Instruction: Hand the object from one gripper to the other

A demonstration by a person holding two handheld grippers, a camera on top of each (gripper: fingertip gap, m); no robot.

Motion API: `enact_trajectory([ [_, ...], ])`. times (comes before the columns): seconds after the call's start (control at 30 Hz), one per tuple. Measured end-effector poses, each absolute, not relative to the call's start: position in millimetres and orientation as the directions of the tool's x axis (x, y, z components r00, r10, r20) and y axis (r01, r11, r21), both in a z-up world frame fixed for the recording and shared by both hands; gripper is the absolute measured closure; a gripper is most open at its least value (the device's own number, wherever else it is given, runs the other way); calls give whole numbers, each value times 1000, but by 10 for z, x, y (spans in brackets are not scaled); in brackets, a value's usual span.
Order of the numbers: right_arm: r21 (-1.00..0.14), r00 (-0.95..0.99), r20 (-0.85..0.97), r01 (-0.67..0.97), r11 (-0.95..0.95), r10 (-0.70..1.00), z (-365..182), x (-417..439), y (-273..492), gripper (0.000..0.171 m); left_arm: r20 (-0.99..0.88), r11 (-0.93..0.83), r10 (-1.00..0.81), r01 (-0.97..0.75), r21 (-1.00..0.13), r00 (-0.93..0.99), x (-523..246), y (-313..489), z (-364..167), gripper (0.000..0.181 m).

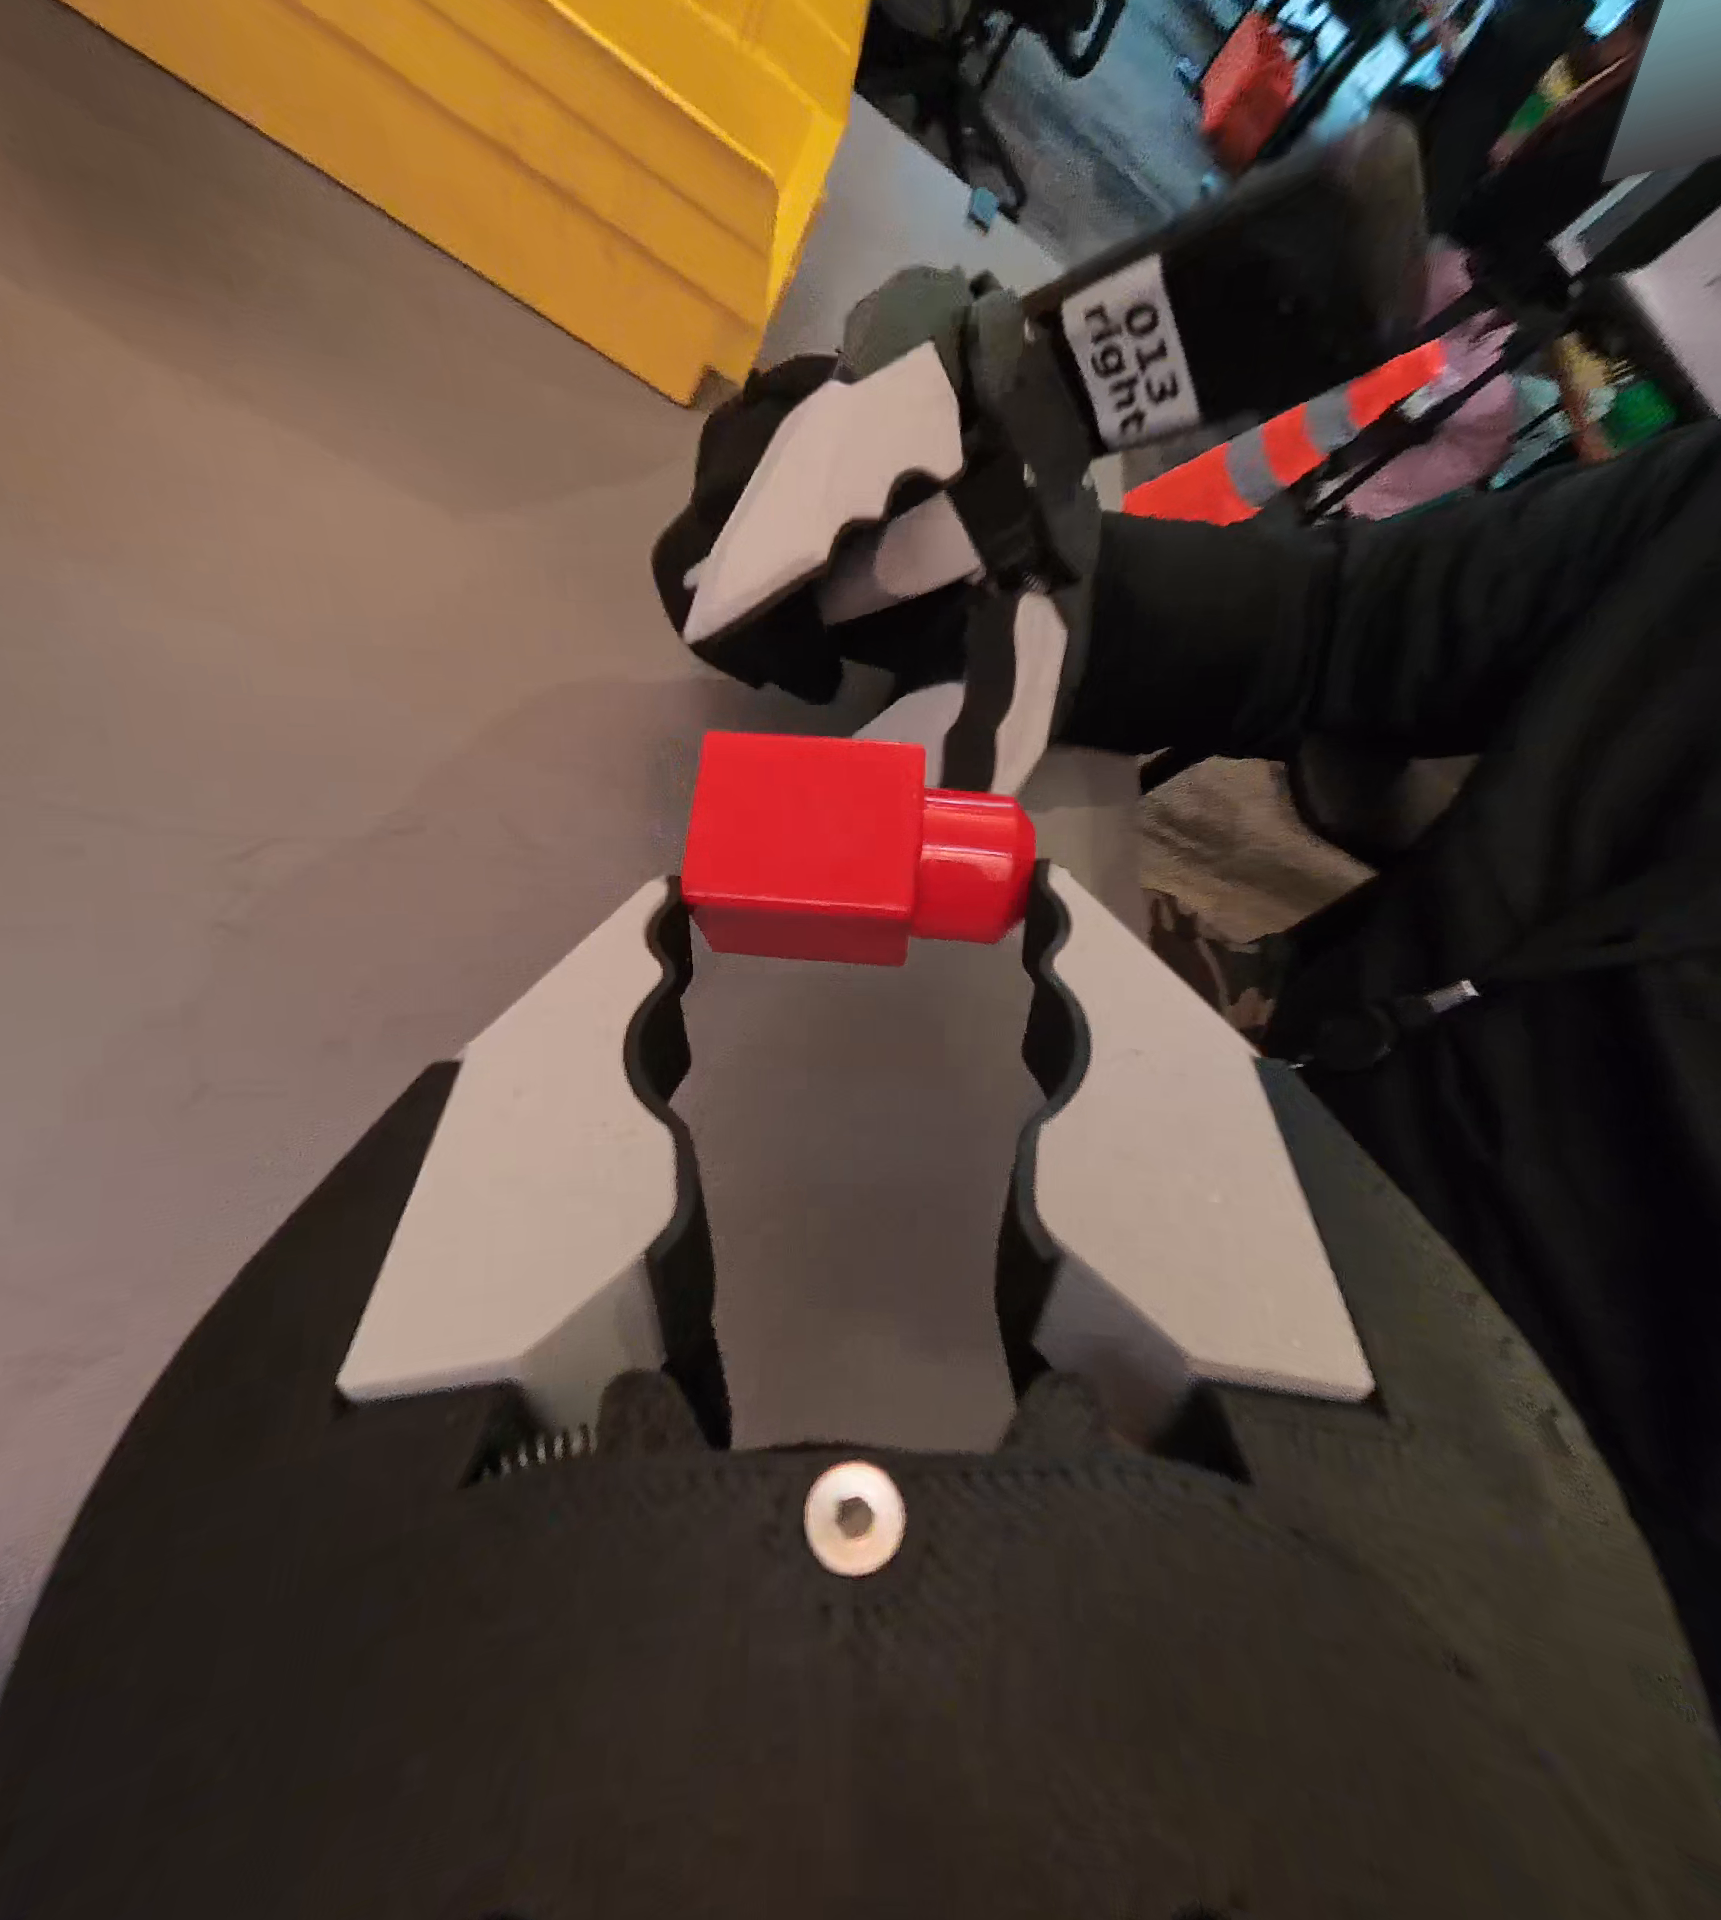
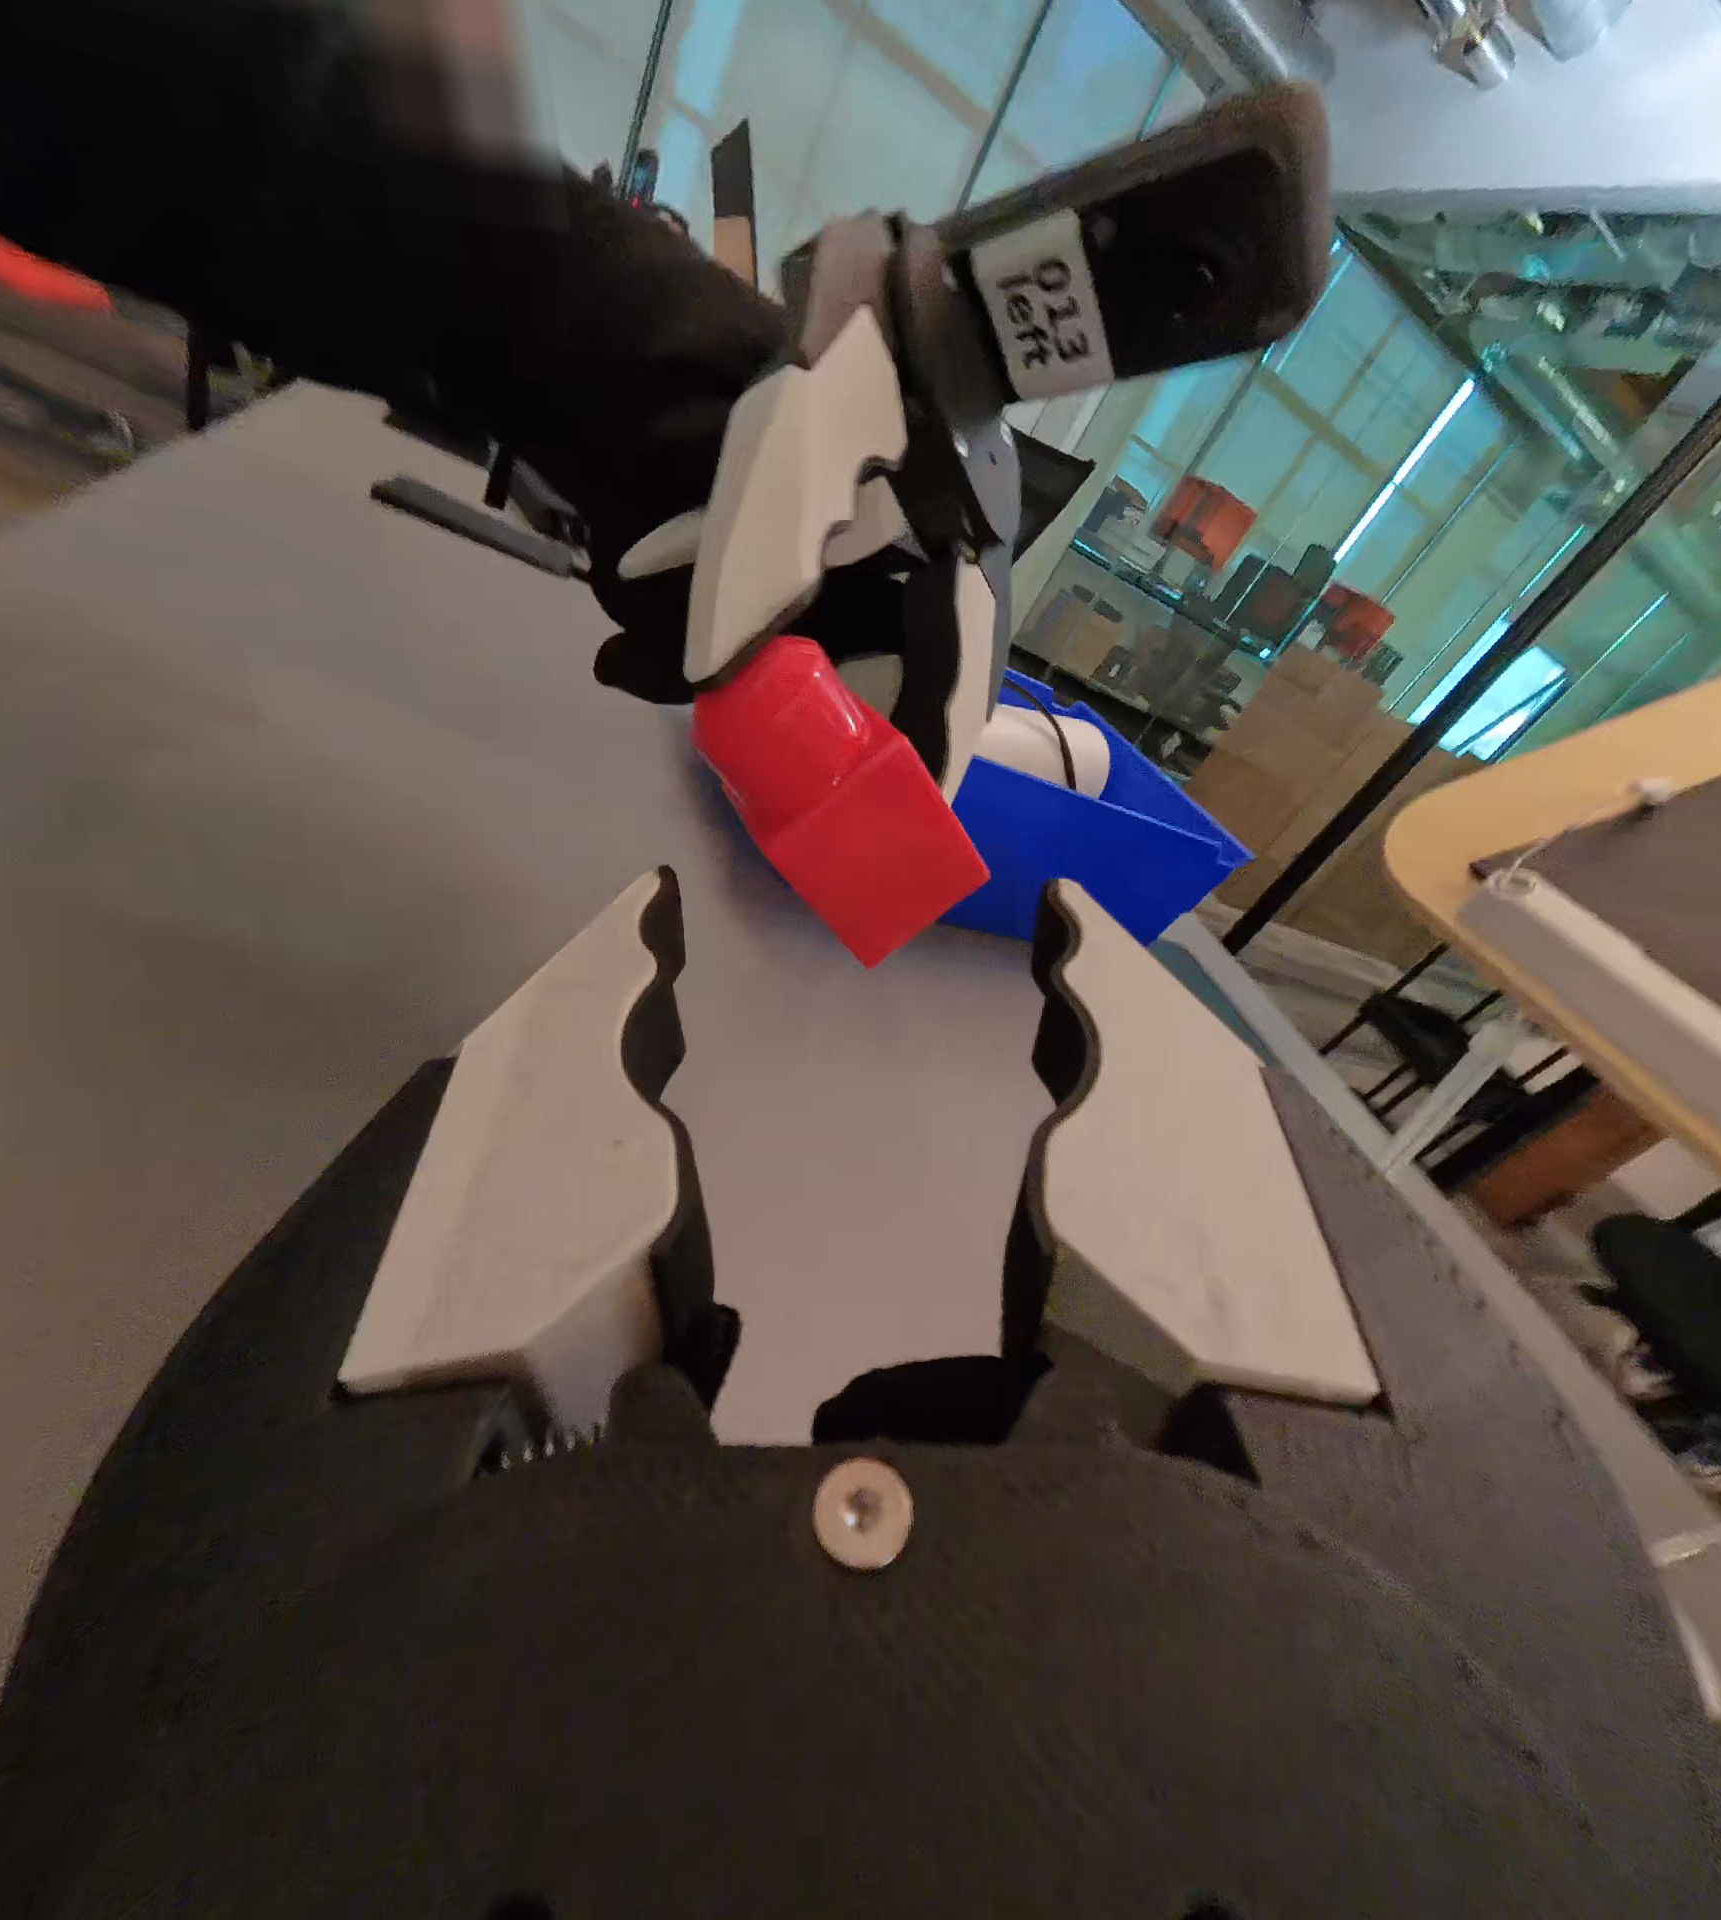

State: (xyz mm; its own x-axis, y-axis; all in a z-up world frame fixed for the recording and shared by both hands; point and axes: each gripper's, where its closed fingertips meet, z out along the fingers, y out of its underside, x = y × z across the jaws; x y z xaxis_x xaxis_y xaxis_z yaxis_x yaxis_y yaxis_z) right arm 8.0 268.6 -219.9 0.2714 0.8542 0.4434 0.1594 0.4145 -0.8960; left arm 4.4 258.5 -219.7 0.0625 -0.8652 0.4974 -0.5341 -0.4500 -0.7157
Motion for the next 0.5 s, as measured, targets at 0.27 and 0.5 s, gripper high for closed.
enact_trajectory([
  [0.27,-634,149,756,408,657,637,-2412,-67,2538,127,673,-490,-739,-660,-569,-31,4,2325,-2355,118],
  [0.5,-613,99,762,428,664,640,-2481,-107,2471,138,690,-453,-722,-718,-528,-51,-5,2285,-2404,118],
])
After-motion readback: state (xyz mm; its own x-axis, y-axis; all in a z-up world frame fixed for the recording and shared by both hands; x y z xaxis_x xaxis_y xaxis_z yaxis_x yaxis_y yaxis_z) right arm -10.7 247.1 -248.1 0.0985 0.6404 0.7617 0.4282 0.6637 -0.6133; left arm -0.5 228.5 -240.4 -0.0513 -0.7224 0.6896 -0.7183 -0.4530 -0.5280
